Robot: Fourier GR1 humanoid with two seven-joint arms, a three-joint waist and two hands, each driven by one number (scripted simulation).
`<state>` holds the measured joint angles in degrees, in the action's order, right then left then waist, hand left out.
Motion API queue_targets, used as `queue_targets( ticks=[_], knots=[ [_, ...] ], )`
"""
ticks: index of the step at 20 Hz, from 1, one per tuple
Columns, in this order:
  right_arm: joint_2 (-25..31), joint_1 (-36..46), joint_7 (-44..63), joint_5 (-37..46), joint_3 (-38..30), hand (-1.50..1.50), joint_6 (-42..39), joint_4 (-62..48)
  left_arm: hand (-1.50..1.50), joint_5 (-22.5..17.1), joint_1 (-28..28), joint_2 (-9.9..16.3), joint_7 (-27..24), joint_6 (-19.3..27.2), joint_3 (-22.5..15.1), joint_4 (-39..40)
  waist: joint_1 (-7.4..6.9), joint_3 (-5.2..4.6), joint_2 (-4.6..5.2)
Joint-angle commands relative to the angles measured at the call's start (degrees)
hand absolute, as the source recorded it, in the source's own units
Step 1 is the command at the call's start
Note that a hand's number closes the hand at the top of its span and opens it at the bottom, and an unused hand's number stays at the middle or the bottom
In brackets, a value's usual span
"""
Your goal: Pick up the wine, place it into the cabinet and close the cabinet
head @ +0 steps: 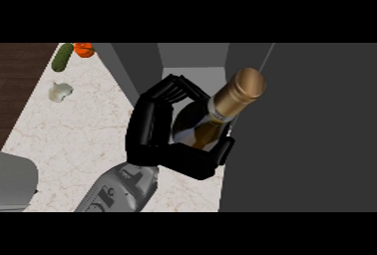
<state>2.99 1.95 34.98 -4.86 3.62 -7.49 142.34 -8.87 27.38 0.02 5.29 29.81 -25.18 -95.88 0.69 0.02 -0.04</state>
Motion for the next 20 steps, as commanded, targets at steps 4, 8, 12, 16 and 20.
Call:
queue_targets(
  ticks=[4,8,12,16,20],
  knots=[
    [-0.36,-2.86,1.33,-4.48,-0.05,-1.5,-0.41,6.0,1.5,0.16,5.79,-0.01,-0.71,5.68,-2.01,5.16,-0.07,0.0,-0.02],
    [-0.04,-0.62,7.45,-5.26,-0.36,-1.5,1.58,9.54,1.5,1.28,0.65,-0.01,-5.46,4.85,-2.31,5.62,-0.09,-0.05,-0.07],
    [1.92,1.09,6.81,-6.64,-2.55,-1.5,0.05,8.22,1.5,-4.34,5.59,-0.01,-7.68,4.86,-0.21,12.37,0.12,-0.03,0.04],
    [0.2,-1.05,2.06,-3.88,0.09,-1.5,-0.6,5.48,1.5,-7.99,2.35,-0.01,-12.75,4.66,-0.26,12.99,-0.03,-0.02,0.06],
    [0.77,1.14,2.91,-5.73,-2.26,-1.5,0.1,4.29,1.5,-11.61,6.26,-0.01,-16.69,7.61,-1.14,19.41,0.2,-0.01,0.13]
  ],
)
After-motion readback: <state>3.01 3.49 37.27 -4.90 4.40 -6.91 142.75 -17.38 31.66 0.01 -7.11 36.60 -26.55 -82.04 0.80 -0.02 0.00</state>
